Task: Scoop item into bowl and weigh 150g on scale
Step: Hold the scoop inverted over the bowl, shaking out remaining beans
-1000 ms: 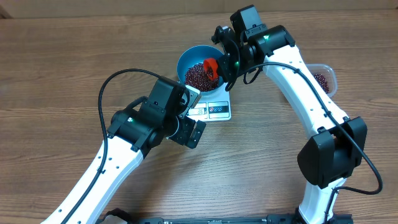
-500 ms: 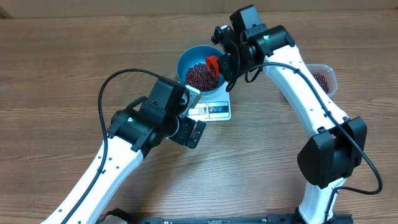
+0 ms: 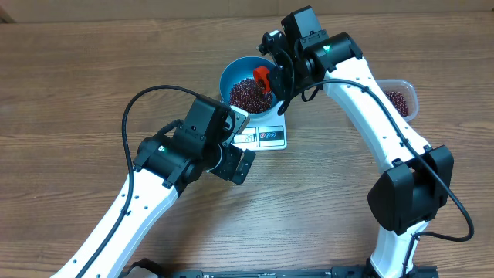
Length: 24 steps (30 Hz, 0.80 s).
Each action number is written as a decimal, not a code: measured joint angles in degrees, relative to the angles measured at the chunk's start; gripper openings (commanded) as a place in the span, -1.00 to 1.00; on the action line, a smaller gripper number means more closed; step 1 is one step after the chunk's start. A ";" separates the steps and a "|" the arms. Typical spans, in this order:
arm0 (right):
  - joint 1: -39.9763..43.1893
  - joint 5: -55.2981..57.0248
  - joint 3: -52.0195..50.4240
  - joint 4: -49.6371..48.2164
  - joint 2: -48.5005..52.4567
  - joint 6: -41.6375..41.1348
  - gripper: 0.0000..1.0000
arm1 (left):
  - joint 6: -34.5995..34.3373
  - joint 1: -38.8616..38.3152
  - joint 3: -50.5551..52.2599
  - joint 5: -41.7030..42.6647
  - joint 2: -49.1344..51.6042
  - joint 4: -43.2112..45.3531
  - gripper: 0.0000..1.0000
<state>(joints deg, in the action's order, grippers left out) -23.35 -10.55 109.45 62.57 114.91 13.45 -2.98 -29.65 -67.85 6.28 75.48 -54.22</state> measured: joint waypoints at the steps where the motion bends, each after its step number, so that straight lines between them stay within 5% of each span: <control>1: 0.02 0.33 0.00 0.04 0.00 -0.44 -0.93 | 0.00 0.00 0.00 0.00 0.00 0.00 0.99; 24: -0.09 -1.86 0.00 2.84 0.00 1.60 -0.93 | 0.00 0.00 0.00 0.00 0.00 0.00 0.99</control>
<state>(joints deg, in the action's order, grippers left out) -23.44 -12.40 109.45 65.41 114.91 15.05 -2.98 -29.65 -67.85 6.28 75.48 -54.22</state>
